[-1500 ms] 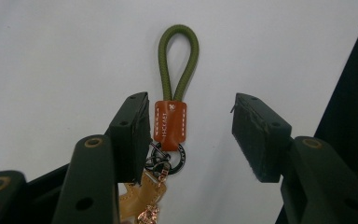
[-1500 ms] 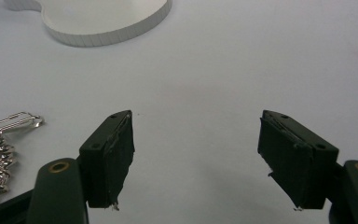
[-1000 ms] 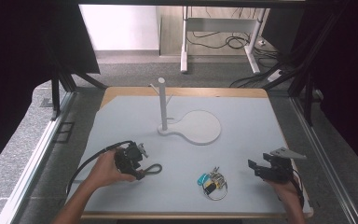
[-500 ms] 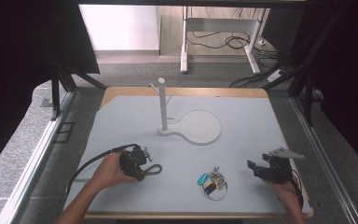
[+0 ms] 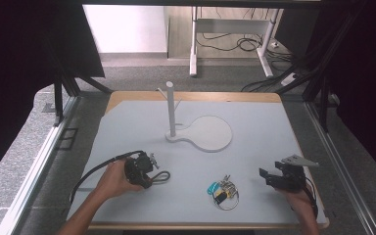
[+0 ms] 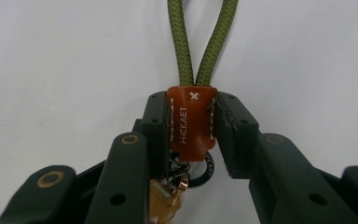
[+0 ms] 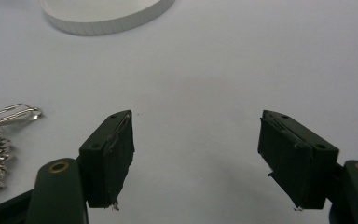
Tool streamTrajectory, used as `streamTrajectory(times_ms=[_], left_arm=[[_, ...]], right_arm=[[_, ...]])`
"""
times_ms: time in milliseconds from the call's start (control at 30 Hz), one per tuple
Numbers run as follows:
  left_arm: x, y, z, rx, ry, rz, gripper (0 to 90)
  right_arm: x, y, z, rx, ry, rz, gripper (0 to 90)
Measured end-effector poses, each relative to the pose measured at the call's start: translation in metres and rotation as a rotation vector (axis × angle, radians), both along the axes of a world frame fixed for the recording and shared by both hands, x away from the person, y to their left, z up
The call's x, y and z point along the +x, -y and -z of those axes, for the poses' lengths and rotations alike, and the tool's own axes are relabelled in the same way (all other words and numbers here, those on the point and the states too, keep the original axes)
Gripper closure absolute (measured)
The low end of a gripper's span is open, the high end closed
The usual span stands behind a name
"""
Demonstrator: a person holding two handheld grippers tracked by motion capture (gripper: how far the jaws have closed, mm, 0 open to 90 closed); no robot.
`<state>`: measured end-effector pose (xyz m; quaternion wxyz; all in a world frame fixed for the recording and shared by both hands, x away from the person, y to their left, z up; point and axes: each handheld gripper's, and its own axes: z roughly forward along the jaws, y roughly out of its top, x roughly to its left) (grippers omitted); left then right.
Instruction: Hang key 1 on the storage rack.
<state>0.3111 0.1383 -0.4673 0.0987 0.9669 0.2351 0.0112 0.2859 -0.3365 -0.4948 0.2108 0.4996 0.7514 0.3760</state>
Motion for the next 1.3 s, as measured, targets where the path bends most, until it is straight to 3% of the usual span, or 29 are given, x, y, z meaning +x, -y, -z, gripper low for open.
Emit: streamTrajectory(times_ms=[233,333,433,900,1300], left_arm=[[0.000,-0.015,-0.041,-0.112,0.040,-0.031,66.9],[0.000,-0.020,-0.051,-0.149,0.036,-0.049,66.8],[0.002,-0.024,-0.057,-0.155,0.041,-0.060,66.8],[0.009,-0.027,-0.081,-0.162,0.071,-0.067,66.8],[0.014,-0.035,-0.097,-0.169,0.092,-0.081,66.8]], right_arm=[[-0.001,0.000,-0.001,0.010,0.006,-0.004,27.3],[-0.002,0.000,-0.002,0.018,0.008,-0.014,27.0],[-0.002,0.000,-0.003,0.042,0.011,-0.030,26.9],[-0.004,0.001,-0.006,0.043,0.048,-0.022,27.5],[-0.003,0.002,-0.005,0.041,0.032,-0.014,27.5]])
